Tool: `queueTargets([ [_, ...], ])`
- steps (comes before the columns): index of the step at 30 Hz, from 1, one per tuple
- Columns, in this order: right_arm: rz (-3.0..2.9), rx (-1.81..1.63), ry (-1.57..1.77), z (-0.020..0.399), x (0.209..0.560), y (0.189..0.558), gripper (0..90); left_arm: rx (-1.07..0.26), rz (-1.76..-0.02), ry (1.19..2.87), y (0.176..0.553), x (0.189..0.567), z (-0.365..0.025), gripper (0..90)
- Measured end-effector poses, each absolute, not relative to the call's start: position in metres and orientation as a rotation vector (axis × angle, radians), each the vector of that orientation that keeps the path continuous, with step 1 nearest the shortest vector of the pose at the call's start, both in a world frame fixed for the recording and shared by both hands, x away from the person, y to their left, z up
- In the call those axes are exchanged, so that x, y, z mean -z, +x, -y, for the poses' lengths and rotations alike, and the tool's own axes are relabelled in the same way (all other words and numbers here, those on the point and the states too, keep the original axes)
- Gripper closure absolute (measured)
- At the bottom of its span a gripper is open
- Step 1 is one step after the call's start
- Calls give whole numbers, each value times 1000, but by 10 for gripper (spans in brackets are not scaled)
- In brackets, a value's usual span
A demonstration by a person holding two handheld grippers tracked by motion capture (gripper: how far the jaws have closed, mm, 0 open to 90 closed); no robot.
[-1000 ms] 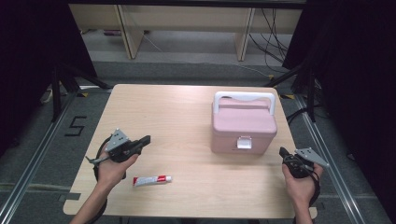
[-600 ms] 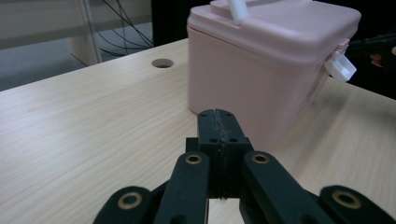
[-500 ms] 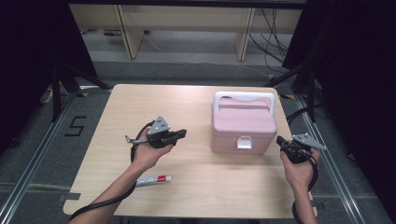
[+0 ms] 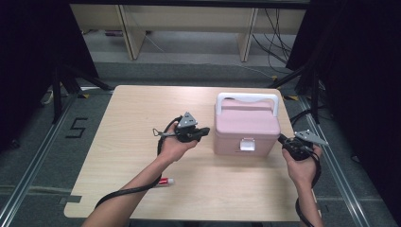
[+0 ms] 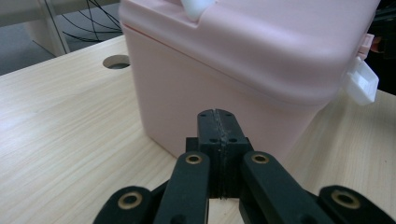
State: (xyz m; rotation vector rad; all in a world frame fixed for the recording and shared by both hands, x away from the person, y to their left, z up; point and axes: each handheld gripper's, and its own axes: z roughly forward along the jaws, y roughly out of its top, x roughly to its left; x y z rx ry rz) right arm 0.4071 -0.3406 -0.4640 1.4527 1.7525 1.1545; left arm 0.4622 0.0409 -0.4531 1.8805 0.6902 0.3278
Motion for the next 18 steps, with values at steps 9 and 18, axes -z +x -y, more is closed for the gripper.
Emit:
queueTargets([
  [9, -1767, -1197, 1420, 340, 463, 413, 900, -296, -683, 1858, 469, 459, -30, 899],
  [18, -1816, -1239, 1318, 340, 461, 412, 900, -309, -660, 1872, 474, 458, -39, 899],
])
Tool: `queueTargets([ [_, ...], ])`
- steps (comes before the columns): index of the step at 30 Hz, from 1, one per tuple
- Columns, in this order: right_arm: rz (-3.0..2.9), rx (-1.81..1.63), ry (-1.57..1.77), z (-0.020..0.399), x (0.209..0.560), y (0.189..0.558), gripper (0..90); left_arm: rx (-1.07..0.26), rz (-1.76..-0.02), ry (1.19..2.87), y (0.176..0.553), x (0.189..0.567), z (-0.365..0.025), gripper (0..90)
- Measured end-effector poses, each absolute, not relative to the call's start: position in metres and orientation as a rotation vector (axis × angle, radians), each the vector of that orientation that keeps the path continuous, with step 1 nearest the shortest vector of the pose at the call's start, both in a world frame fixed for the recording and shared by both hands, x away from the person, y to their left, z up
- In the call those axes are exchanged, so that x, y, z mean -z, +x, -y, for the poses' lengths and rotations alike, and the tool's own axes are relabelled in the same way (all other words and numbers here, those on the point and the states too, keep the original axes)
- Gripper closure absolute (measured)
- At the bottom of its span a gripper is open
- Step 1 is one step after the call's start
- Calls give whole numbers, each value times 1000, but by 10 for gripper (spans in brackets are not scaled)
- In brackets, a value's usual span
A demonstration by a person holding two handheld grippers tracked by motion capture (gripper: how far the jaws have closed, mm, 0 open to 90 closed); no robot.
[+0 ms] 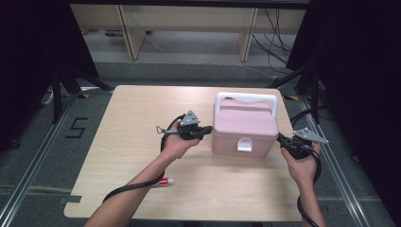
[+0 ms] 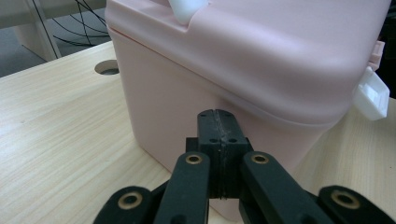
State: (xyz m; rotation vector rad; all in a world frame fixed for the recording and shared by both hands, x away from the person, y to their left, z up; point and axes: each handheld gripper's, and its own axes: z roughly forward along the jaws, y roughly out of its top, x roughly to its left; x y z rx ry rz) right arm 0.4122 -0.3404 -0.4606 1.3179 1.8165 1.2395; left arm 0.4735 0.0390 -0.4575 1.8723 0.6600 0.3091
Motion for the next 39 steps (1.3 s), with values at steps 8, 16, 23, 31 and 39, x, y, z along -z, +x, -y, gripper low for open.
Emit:
queueTargets([
  [8, -1850, -1261, 1342, 327, 460, 411, 900, -314, -639, 1877, 472, 457, -52, 900],
  [16, -1890, -1292, 1289, 304, 461, 413, 900, -339, -652, 1875, 466, 457, -77, 899],
  [23, -1921, -1282, 1236, 280, 461, 419, 900, -371, -680, 1876, 462, 456, -108, 899],
  [31, -1995, -1311, 1179, 233, 461, 427, 900, -407, -752, 1852, 454, 457, -152, 899],
  [39, -2062, -1331, 1122, 189, 460, 437, 900, -447, -819, 1827, 446, 458, -195, 899],
])
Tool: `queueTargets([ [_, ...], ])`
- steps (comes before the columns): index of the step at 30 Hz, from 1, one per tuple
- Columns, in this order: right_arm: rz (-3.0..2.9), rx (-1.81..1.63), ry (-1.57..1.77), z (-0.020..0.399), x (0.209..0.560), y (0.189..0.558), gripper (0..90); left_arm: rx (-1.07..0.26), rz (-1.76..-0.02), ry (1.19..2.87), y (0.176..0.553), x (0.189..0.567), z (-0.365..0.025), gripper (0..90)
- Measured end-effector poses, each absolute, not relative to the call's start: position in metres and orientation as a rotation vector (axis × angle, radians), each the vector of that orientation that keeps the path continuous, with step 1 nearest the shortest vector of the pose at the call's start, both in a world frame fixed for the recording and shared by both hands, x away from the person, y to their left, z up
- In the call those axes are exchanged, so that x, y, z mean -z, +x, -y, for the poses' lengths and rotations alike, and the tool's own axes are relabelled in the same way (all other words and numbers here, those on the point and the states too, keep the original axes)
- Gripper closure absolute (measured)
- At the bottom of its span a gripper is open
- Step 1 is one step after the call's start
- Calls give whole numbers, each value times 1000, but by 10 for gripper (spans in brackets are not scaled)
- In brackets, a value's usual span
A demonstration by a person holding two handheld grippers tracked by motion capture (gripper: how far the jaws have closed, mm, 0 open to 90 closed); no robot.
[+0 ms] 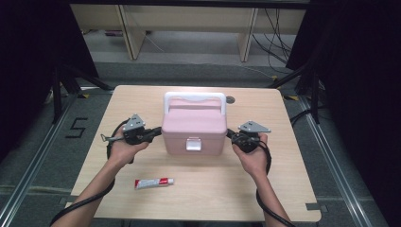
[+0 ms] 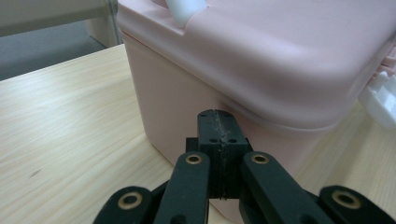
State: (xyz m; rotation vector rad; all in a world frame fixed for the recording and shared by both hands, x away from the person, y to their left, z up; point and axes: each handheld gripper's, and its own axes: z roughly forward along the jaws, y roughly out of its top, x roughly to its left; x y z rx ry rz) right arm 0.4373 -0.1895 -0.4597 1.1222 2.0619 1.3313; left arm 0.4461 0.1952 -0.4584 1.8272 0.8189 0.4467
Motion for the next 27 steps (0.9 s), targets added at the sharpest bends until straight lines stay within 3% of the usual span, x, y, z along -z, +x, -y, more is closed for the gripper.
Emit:
queueTargets([
  [13, -2160, -1365, 1023, 137, 460, 431, 900, -499, -896, 1796, 424, 461, -254, 898],
  [27, -2217, -1362, 996, 107, 458, 427, 900, -528, -937, 1773, 411, 465, -282, 898],
])
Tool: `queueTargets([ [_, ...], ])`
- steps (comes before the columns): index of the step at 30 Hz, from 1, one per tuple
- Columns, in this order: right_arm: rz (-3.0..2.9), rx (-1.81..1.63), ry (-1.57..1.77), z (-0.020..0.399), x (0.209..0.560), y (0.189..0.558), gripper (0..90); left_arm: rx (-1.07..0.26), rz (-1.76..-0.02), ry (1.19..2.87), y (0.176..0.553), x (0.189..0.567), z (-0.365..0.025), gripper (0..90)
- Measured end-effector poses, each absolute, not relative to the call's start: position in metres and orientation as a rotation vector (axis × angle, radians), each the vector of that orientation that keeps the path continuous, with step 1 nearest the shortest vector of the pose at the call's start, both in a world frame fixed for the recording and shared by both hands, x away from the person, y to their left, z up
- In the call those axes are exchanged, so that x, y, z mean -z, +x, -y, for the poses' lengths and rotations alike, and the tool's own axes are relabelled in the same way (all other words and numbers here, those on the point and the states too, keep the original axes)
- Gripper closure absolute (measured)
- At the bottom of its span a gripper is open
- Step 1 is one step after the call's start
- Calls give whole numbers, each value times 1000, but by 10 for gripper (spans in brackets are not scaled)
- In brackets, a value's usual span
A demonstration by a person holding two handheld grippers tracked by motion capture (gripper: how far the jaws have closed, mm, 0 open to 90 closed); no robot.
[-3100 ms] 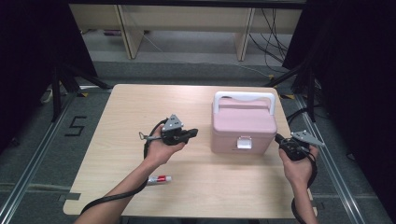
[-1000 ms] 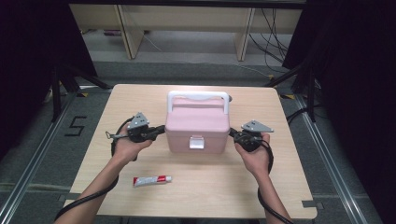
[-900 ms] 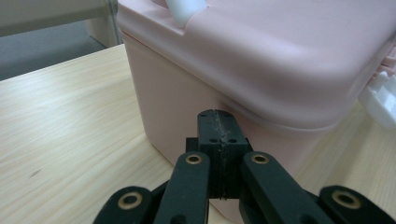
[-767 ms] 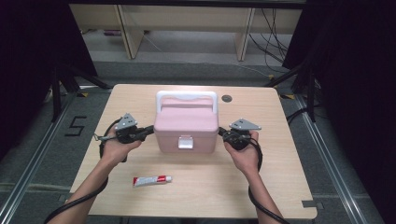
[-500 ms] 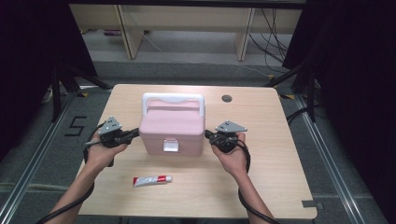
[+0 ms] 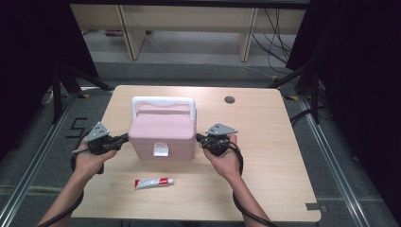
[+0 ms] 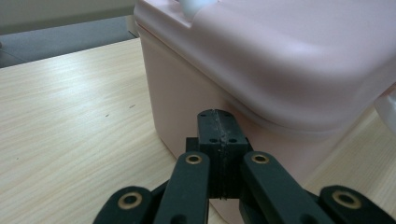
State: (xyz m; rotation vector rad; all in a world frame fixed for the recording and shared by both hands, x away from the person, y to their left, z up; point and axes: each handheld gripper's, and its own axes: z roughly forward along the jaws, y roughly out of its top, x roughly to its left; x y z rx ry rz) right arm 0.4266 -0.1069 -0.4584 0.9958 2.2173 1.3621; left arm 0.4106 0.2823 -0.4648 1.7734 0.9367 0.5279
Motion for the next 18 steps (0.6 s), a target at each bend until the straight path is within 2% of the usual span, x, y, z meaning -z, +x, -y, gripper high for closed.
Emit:
queueTargets([
  [18, -2241, -1372, 982, 100, 461, 424, 900, -535, -950, 1775, 406, 468, -288, 898],
])
